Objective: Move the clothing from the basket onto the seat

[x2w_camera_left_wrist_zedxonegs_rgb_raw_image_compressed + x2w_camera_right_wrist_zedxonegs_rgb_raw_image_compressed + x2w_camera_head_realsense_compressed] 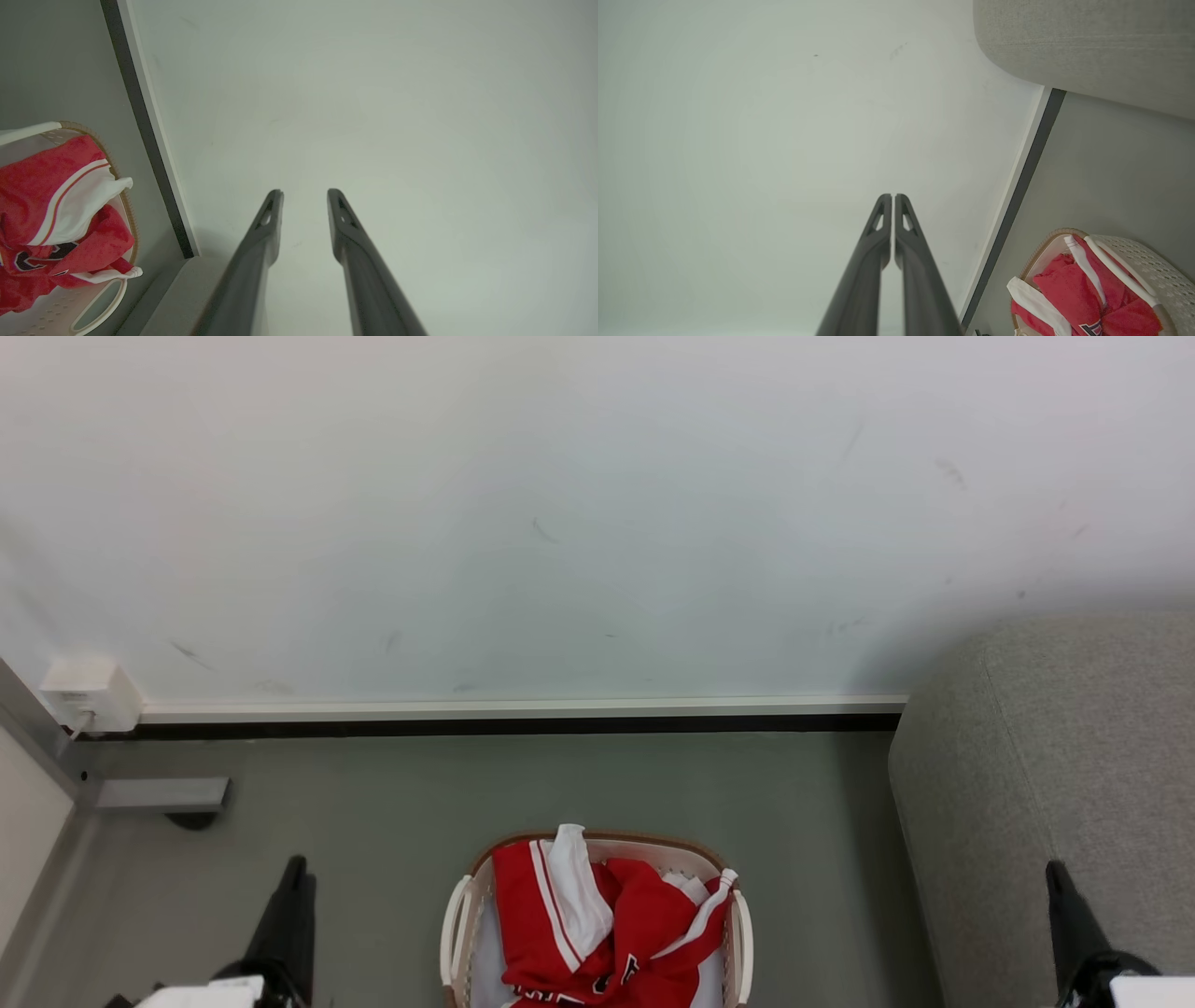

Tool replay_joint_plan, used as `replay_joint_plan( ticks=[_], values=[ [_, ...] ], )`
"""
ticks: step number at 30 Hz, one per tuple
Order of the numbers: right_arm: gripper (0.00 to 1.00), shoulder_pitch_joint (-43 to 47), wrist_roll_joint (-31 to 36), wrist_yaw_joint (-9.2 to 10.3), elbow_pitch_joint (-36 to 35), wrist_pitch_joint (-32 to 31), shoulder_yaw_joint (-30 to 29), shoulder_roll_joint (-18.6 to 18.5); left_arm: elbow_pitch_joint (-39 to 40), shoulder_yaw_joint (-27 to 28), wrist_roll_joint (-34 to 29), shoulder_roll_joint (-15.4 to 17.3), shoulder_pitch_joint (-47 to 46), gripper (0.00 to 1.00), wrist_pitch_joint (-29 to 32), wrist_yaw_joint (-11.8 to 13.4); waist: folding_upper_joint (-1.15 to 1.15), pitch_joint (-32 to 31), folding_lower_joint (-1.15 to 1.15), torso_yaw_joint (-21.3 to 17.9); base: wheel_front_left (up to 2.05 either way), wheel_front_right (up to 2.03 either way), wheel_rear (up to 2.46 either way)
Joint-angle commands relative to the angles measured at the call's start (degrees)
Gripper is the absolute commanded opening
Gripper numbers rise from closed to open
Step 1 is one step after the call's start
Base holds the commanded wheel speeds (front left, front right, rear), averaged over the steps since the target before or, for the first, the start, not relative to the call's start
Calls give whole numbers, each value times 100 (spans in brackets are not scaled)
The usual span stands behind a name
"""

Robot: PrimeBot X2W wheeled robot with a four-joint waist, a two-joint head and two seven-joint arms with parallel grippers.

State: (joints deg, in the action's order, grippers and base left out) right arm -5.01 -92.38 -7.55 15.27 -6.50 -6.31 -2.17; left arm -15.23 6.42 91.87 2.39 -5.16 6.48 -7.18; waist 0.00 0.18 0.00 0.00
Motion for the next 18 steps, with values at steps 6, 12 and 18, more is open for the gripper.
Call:
replay_joint_plan(
  ticks=[6,12,18],
  values=[
    [100,36,106,0,82,134,154,25,-55,-46,-105,-15,97,100,-134,10,0,2,0,9,0,0,0],
    [100,-14,602,1,99,305,290,15,-33,-46,-457,-8,140,100,-305,6,0,4,0,21,0,0,0],
    [100,-41,1404,2,48,465,386,6,-10,-9,-1052,-1,171,100,-465,62,0,6,0,38,0,0,0]
  ],
)
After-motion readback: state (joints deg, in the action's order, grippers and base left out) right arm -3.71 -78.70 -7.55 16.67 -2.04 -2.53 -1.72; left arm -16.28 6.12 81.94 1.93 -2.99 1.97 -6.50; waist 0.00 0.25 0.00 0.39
